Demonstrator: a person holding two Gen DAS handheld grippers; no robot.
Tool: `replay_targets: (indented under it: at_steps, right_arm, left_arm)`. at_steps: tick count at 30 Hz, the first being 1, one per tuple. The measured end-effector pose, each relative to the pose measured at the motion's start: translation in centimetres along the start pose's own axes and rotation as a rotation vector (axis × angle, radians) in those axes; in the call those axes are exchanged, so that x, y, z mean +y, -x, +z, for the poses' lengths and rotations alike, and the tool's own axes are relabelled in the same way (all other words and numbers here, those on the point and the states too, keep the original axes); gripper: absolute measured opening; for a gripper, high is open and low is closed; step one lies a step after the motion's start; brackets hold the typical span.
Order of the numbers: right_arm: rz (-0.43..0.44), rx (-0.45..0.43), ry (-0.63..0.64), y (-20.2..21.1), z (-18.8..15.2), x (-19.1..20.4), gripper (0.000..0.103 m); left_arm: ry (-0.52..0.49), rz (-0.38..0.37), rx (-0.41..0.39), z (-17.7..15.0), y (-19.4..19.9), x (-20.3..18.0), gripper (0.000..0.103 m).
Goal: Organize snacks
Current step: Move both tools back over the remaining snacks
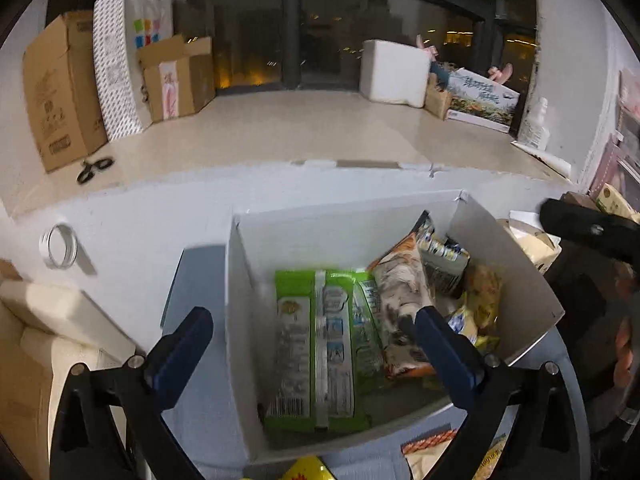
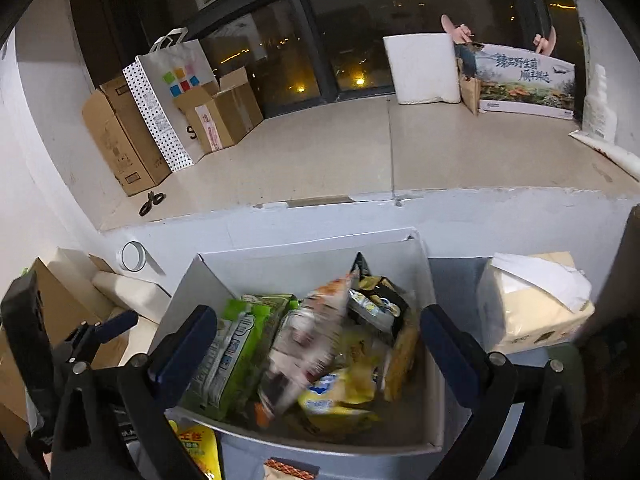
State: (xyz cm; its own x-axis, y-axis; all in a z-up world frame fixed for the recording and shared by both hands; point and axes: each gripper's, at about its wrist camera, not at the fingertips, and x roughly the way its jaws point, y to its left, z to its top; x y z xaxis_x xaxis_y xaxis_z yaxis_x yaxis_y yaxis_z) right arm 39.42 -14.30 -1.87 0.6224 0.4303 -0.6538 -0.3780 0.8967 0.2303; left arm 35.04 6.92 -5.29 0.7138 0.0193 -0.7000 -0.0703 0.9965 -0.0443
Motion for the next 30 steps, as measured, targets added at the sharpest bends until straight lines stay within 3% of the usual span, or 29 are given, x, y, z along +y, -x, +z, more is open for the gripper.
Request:
replay_targets:
  at_steps: [8,16,23,26,30]
  right_arm:
    - [0.048,-0.045,0.046,4.9,-3.6,0.6,0.103]
    - [0.06,-0.111,0.104,11.9,-12.7,0.7,0.103]
    - [-0.002,-0.081,0.091,14.2,-20.8,0.0,0.103]
    - [0.001,-0.045,0.088,14.1,-23.4,0.1,0.103]
    - [-0.046,0.006,0.176,13.6,-25.6,1.4,0.103]
  left_arm:
    - [0.014,-0.037,-0.003,-3.5,4.8,1.1,0.103]
    - [-0.03,-0.102,-0.042,-11.6,11.9,1.7,0.103]
    - [-0.02,-0.158,-0.013,-19.4,14.4,1.3,0.103]
    - [-0.02,-0.167,0.009,-20.9,14.8,0.6,0.103]
    - [-0.027,-0.165,0.006,-22.0,16.0,-0.2,0.103]
